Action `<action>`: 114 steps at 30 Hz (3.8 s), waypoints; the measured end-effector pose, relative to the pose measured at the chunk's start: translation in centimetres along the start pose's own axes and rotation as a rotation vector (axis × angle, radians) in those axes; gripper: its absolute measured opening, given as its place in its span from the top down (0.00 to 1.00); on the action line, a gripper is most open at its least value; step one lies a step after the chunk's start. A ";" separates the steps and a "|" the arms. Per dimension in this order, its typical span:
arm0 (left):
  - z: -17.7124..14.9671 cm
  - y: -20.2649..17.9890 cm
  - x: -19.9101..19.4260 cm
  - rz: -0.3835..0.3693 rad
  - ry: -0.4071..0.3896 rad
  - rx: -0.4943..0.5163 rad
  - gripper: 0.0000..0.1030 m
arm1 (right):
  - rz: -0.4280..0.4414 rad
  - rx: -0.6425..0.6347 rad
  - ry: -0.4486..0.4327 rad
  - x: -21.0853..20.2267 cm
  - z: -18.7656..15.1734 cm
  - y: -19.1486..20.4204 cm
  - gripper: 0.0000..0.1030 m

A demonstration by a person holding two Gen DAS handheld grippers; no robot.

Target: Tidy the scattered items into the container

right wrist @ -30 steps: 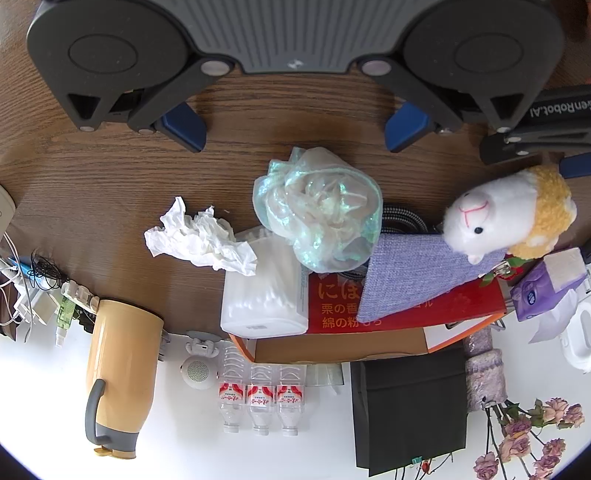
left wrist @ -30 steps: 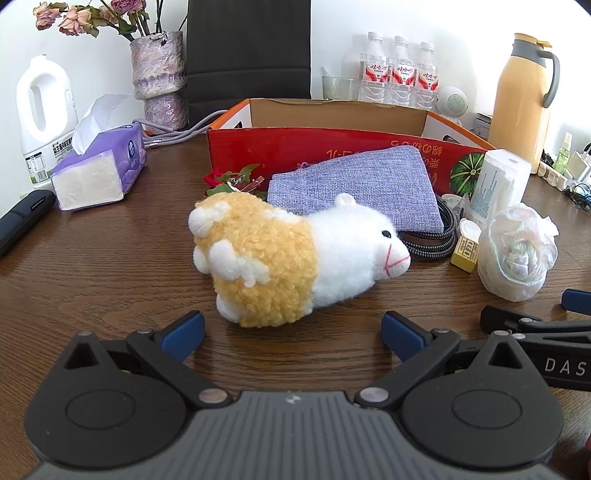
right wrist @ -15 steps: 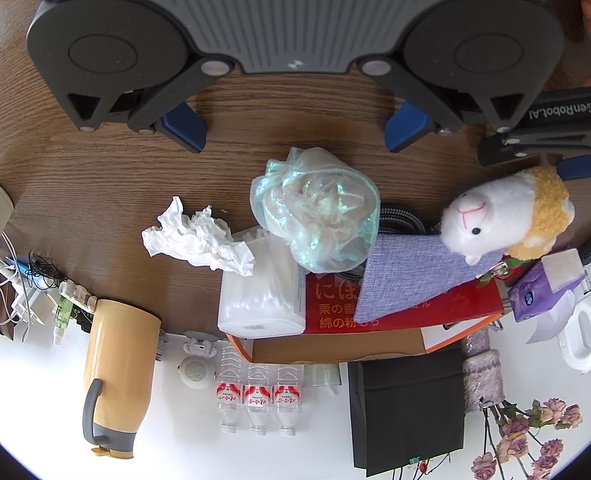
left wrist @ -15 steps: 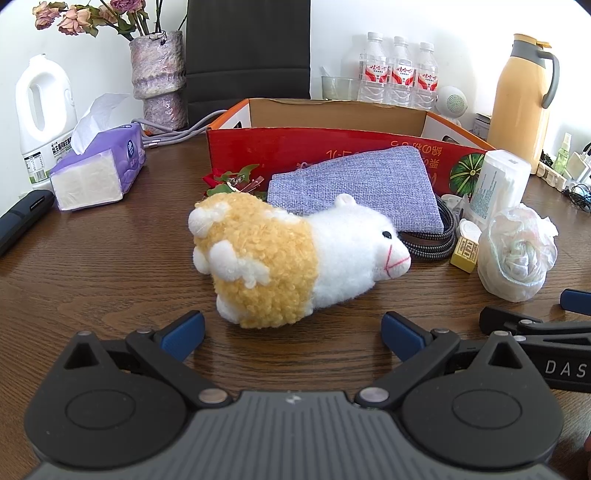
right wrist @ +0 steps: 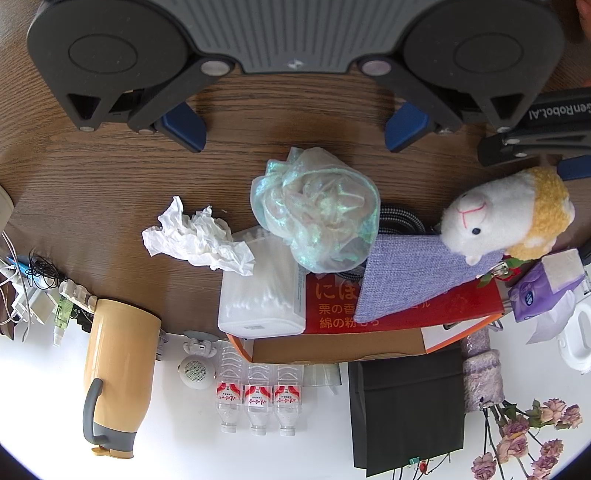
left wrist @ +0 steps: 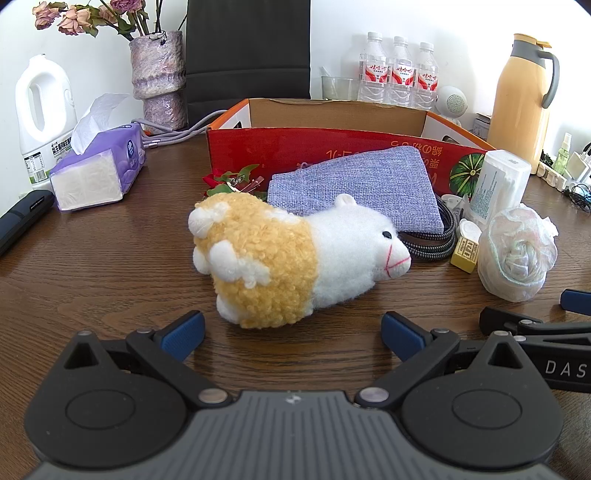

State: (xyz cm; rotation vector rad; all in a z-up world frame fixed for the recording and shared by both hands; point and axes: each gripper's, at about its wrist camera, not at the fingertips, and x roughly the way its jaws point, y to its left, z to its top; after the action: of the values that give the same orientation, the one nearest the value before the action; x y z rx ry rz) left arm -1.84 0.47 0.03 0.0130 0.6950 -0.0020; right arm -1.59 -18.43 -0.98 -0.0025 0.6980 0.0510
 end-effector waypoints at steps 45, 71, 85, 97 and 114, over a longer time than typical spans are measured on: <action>3.2 4.0 -0.4 -0.040 -0.025 0.062 0.00 | 0.143 -0.148 -0.128 -1.7 3.8 -1.0 0.14; 2.4 8.3 -0.2 0.095 -0.098 -0.121 0.67 | 0.238 -0.152 -0.107 -1.4 2.5 0.5 0.40; 5.1 9.4 2.7 0.261 -0.051 -0.209 0.00 | 0.244 -0.148 -0.125 -1.7 2.9 0.8 0.41; 2.0 11.2 -0.6 0.081 -0.075 -0.100 0.48 | 0.214 -0.137 -0.114 -0.8 3.0 0.2 0.59; -0.7 5.6 -3.4 -0.039 0.023 0.034 0.04 | 0.199 -0.100 -0.086 -5.9 0.4 -0.8 0.18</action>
State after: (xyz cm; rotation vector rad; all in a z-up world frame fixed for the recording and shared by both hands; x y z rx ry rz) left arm -4.91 6.04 1.76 0.0319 0.7179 -0.0516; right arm -5.78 -19.48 3.10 -0.0264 0.6075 0.2753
